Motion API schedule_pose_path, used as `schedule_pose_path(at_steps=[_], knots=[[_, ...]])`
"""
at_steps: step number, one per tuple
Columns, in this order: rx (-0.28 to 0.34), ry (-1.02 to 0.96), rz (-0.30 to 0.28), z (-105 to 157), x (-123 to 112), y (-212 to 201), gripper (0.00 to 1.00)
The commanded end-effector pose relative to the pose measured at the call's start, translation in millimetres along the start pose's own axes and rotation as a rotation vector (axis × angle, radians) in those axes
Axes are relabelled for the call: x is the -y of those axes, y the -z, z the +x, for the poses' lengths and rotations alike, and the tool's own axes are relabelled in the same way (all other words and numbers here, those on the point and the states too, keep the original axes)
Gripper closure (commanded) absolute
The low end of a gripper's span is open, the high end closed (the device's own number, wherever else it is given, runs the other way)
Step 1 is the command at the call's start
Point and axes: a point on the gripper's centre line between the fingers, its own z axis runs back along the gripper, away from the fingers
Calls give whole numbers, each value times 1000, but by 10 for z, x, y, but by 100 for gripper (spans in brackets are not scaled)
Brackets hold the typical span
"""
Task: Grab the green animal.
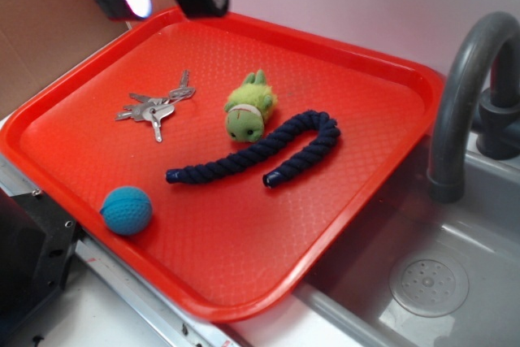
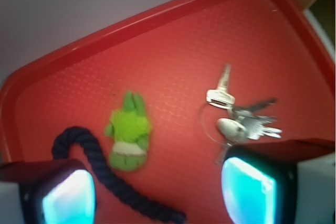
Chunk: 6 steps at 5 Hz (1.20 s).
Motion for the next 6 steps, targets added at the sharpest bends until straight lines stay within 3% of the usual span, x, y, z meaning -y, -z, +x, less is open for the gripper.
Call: schedule_pose_path(at_steps=[1,5,6], knots=[[-43,41,-12,64,202,497,0],[-126,48,90,-14,46,1201,0],[-123,66,91,-48,51,1280,100]])
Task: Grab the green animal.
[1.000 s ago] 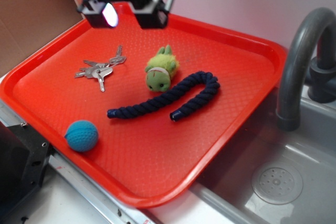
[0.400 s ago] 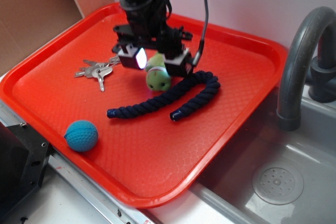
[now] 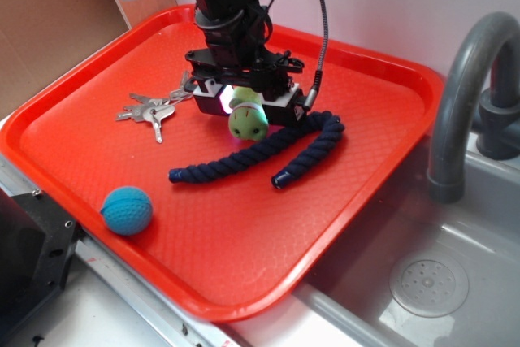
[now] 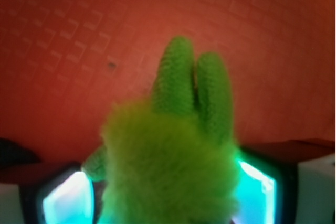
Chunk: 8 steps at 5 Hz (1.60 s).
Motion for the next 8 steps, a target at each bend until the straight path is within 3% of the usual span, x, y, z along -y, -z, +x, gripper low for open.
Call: schedule_pose_path(at_steps=[1,3,4,5,6,7,8], knots=[[-1,-10,18,-79,-59,126,100],[93,-70,-85,-77,-180,-684,100],[86,-70,-134,-94,-280,-1180,100],[-34,71,-210,-165,-397,-1596,100],[15,66,-239,-262,-567,-1823,100],[50,36,-217,-324,-645,-1930,100],[32,68,-251,-359,-592,-1838,100]])
